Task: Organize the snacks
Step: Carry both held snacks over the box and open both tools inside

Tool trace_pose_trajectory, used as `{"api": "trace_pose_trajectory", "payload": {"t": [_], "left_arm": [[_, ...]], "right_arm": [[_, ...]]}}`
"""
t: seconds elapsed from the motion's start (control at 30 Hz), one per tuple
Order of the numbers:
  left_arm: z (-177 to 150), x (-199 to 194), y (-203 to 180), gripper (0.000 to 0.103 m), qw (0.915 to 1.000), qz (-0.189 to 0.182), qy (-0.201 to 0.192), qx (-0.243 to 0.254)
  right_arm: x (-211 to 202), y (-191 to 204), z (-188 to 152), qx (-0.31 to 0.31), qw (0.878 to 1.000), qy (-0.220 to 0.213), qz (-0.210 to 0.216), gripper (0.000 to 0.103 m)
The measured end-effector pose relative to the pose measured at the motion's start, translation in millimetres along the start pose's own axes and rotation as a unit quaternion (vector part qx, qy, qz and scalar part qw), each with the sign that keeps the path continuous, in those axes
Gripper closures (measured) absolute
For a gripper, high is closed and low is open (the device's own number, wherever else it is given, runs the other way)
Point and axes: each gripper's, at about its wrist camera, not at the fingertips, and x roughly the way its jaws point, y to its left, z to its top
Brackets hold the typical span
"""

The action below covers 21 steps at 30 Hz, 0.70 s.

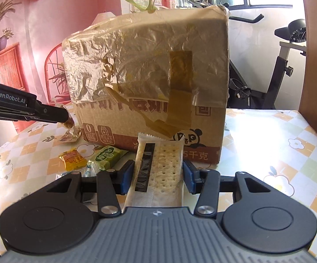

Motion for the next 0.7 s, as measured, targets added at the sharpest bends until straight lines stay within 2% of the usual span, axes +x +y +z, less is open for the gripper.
{"api": "trace_pose_trajectory", "payload": {"t": [0.43,0.57,0.7], "left_arm": [[43,-27,-3,0.086,0.9981,-0.019,-0.058,-0.005],[65,-33,-6,0.086,0.9961,-0.025,-0.084,0.002],[96,-31,-16,0.086,0.9933,-0.028,-0.109,0.026]], "right_arm": [[-56,2,58,0.005,0.994,-0.105,0.01,0.054],[-61,-3,91,-0.001,0.991,-0.136,0.007,0.054],[-48,-10,134,-0.023,0.988,-0.153,0.004,0.054]]}}
